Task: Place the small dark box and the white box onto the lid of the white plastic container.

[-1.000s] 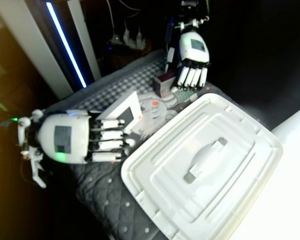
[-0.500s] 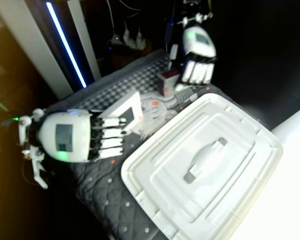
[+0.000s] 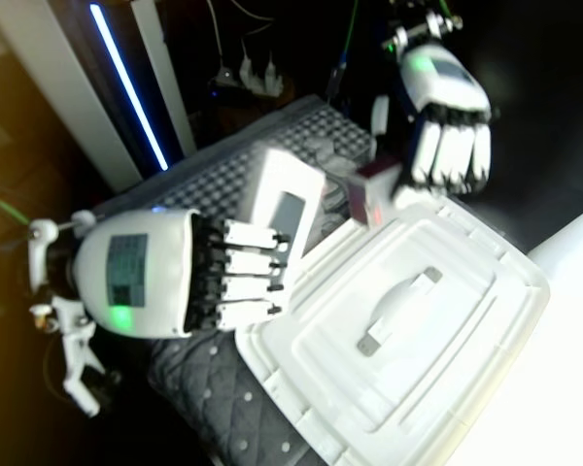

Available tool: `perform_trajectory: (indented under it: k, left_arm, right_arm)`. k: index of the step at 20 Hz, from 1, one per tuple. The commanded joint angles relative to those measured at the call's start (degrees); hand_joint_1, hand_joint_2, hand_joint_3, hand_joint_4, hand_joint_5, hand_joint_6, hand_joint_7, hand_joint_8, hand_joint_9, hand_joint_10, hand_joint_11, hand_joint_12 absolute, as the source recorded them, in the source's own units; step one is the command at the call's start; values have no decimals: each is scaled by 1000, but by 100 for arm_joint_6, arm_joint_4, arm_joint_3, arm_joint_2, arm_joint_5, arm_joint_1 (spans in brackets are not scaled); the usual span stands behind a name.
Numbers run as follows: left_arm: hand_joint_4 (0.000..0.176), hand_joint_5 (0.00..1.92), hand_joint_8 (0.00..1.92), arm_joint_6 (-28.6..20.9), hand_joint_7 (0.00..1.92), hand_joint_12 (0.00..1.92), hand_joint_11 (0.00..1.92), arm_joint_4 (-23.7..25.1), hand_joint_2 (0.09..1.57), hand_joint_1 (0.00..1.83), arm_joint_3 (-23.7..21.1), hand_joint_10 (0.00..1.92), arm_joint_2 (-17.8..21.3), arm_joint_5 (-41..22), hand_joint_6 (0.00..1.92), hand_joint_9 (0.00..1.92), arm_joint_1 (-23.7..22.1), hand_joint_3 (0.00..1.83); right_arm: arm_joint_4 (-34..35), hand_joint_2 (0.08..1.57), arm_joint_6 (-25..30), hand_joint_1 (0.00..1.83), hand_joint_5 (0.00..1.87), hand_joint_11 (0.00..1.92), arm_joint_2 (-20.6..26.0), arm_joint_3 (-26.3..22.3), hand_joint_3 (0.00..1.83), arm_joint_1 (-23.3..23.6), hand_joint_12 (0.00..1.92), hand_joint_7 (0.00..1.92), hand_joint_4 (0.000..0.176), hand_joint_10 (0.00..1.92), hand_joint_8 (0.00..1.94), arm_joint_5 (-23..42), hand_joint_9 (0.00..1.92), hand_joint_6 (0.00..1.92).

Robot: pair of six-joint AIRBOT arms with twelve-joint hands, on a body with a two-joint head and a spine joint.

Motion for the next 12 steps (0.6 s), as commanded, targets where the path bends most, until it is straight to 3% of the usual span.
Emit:
perform_trajectory:
  k: [1,2,3,4,5,6,7,9,10,11,12]
  left_arm:
    - [0,1059,1220,13,965,1749,710,-155,1106,1257,146,1322,-33,-552,675,854,-183,0]
    - [0,987,1188,14,955,1765,460,-231,1118,1238,275,1244,-101,-479,823,706,-255,4]
    - [0,987,1188,14,955,1765,460,-345,1118,1238,428,1244,-186,-383,823,706,-340,4]
    - [75,328,83,13,325,366,17,-398,1014,906,518,131,-222,-329,127,204,-408,0]
    - [116,123,18,13,99,72,3,-443,964,770,543,29,-220,-304,28,53,-458,0]
    - [159,24,3,13,19,14,0,-453,945,673,514,5,-185,-308,5,10,-505,0]
    - [173,4,0,14,3,2,0,-445,901,623,477,0,-157,-327,0,1,-523,0]
    - [176,0,0,15,0,0,0,-415,881,472,412,0,-117,-364,0,0,-533,0]
    - [143,0,0,15,0,0,0,-412,859,578,388,0,-114,-388,0,0,-502,0]
    - [140,0,0,15,0,0,0,-411,852,526,345,0,-90,-422,0,0,-451,0]
    - [165,0,0,15,0,0,0,-410,869,522,274,0,-44,-477,0,0,-400,0]
  right_arm:
    - [197,1039,1,1290,1188,937,-19,154,5,224,1317,1157,0,713,915,372,1156,425]
    - [132,1056,1,1289,1159,740,-98,289,3,338,1376,1108,0,868,1011,157,995,452]
    - [64,1056,1,1289,1159,740,-191,412,3,420,1376,1108,0,868,1011,-92,995,452]
    - [59,1034,3,1069,398,60,-267,499,0,432,1207,391,38,360,119,-182,320,34]
    - [57,981,3,919,84,11,-310,545,0,433,241,77,148,71,23,-193,63,8]
    - [57,938,3,863,16,1,-313,546,0,433,47,15,170,13,4,-192,12,1]
    - [57,927,3,849,2,0,-312,543,0,433,9,2,175,2,0,-192,2,0]
    - [49,908,3,797,0,0,-311,541,0,432,0,0,176,0,0,-192,0,0]
    - [45,906,4,791,0,0,-307,522,0,432,0,0,176,0,0,-189,0,0]
    - [23,901,4,744,0,0,-304,474,0,432,0,0,176,0,0,-172,0,0]
    - [-24,898,4,733,0,0,-261,391,0,432,0,0,176,0,0,-129,0,0]
